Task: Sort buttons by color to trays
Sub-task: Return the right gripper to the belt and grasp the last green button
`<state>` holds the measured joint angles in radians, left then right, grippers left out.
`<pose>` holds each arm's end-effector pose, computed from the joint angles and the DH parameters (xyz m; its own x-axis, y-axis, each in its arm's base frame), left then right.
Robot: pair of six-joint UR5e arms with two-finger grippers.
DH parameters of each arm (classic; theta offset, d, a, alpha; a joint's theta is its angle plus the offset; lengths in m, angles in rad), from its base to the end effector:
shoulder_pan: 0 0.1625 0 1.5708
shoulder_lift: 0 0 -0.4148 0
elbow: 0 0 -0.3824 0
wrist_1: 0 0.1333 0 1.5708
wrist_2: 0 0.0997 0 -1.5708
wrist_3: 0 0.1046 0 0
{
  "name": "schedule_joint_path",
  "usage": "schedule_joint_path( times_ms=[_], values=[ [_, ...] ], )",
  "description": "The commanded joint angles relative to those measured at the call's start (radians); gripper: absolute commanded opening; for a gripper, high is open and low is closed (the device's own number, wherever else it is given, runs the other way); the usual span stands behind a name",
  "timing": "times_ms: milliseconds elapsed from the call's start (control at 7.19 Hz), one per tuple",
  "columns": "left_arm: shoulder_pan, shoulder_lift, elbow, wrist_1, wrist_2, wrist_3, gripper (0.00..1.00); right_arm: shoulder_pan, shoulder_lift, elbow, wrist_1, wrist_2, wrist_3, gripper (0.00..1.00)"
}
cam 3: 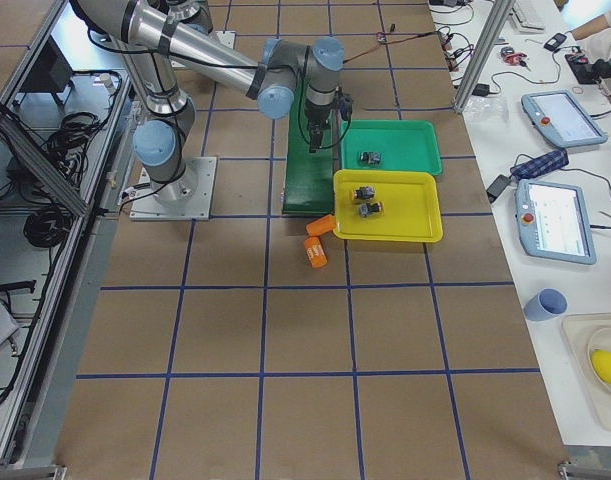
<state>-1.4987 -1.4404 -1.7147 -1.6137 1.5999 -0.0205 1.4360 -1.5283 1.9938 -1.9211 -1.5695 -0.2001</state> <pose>-0.0995 -0.4304 0.4586 -0.9954 -0.0908 -0.0302 -0.0923 0.9942 0.0558 0.0722 -0.4602 0.2899 -0.9977 -0.0638 -0.0241 -0.0661 0.9915 0.1124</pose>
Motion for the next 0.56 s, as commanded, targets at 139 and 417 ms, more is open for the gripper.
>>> schedule_joint_path(
  times_ms=[139, 417],
  values=[
    [0.000, 0.000, 0.000, 0.000, 0.002, 0.004, 1.00, 0.044, 0.019, 0.003, -0.019, 0.011, 0.073, 1.00],
    [0.000, 0.000, 0.000, 0.000, 0.002, 0.005, 1.00, 0.085, 0.059, 0.003, -0.062, 0.013, 0.160, 1.00]
  ],
)
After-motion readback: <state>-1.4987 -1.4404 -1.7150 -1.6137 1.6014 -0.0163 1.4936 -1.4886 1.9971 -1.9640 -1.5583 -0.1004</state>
